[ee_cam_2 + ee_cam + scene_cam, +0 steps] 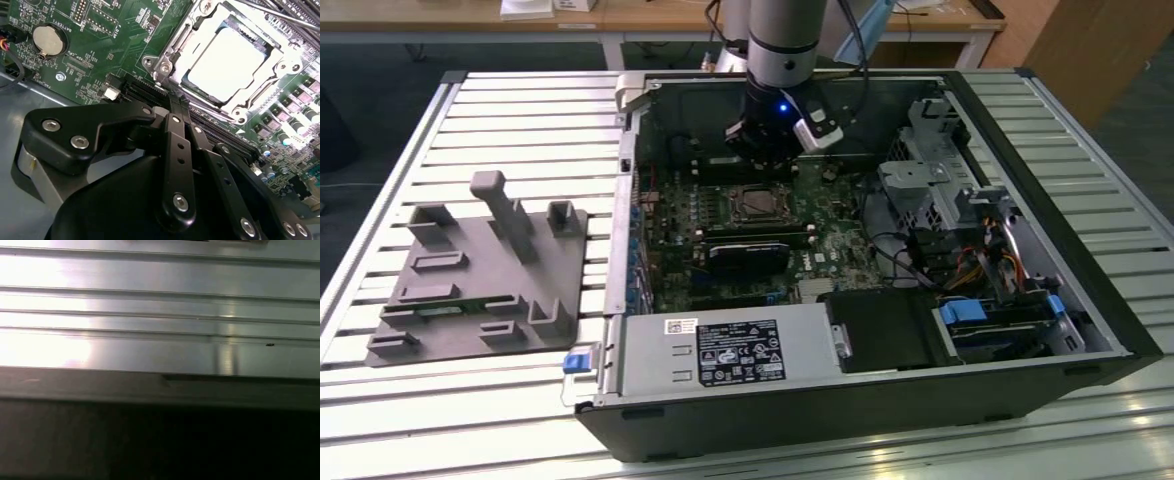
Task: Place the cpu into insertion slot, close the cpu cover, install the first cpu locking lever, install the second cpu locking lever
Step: 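Install the first cpu locking lever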
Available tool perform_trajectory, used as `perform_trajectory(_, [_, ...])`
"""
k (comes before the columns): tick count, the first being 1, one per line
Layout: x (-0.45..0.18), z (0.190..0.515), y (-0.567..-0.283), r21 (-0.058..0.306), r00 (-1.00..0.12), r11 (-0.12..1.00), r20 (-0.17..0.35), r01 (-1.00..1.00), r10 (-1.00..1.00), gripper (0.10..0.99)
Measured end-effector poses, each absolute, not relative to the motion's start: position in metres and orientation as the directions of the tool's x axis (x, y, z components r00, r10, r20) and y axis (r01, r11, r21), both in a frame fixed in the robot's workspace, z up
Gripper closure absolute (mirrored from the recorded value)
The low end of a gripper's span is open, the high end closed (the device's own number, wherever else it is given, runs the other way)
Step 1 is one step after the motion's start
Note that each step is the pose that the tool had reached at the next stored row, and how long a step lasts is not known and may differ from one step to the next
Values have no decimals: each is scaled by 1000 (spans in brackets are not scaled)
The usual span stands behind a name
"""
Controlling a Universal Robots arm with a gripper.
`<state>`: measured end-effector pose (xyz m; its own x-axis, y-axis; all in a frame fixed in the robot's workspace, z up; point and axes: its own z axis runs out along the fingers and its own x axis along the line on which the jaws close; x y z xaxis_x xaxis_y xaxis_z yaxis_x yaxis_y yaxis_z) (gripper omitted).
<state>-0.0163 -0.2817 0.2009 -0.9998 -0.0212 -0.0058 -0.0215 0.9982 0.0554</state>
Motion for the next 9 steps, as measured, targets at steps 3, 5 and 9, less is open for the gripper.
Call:
perform_trajectory(3, [-16,199,-282,48,-1000,999,-5,-22,-21,980])
perform_trajectory(5, [-16,197,-282,45,-1000,999,-6,-22,-21,980])
perform_trajectory(9, [-16,196,-282,41,-1000,999,-5,-21,-21,980])
